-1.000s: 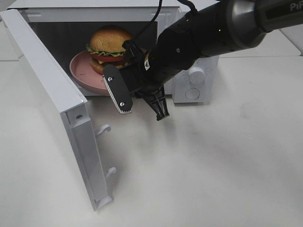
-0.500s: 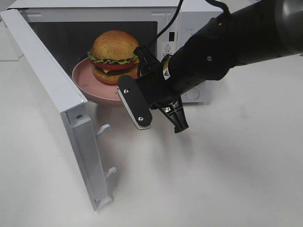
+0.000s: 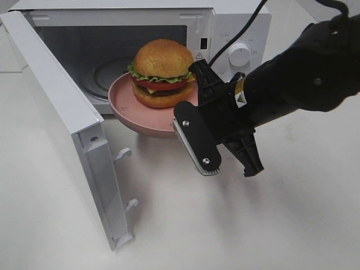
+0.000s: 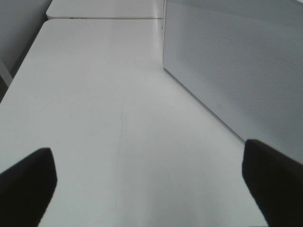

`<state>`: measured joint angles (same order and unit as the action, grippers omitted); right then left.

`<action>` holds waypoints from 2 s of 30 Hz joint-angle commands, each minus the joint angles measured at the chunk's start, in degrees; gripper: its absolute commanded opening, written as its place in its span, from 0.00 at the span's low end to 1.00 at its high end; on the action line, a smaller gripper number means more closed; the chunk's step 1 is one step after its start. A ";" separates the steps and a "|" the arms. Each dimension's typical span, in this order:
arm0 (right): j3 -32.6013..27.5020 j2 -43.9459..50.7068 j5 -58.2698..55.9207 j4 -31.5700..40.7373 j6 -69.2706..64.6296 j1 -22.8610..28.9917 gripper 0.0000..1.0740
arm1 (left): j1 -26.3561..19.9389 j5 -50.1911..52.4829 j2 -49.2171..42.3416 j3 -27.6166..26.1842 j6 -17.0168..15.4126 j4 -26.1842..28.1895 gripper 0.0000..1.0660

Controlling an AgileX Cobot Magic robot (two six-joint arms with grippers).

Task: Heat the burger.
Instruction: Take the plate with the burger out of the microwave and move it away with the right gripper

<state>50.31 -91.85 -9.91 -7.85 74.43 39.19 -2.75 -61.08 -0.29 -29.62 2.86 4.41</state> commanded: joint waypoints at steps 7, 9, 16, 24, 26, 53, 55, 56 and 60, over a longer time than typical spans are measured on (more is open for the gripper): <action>-6.93 9.45 2.81 -0.63 -0.40 -0.34 0.00 | -0.11 -0.23 -1.09 0.06 -0.23 0.11 0.94; -8.59 11.40 2.75 -0.63 -0.57 -0.34 0.00 | -0.11 -0.23 -1.09 0.06 -0.23 0.11 0.94; -14.61 19.88 -0.34 -0.69 -0.57 -0.34 0.00 | -0.11 -0.23 -1.09 0.06 -0.23 0.11 0.94; -19.82 30.19 -6.19 -2.58 -3.50 -0.34 0.00 | -0.11 -0.23 -1.09 0.06 -0.23 0.11 0.94; -20.17 31.11 -6.65 -3.04 -4.41 -0.34 0.00 | -0.11 -0.23 -1.09 0.06 -0.23 0.11 0.94; -24.47 51.34 -24.64 -16.56 -26.53 -0.34 0.00 | -0.11 -0.23 -1.09 0.06 -0.23 0.11 0.94; -24.47 51.34 -24.69 -17.36 -28.19 -0.34 0.00 | -0.11 -0.23 -1.09 0.06 -0.23 0.11 0.94; -24.47 51.34 -25.10 -18.96 -31.34 -0.34 0.00 | -0.11 -0.23 -1.09 0.06 -0.23 0.11 0.94; -24.47 51.28 -26.93 -22.63 -36.90 -0.34 0.00 | -0.11 -0.23 -1.09 0.06 -0.23 0.11 0.94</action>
<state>25.27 -41.14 -38.62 -26.53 39.19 39.02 -2.75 -61.08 -0.29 -29.62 2.86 4.41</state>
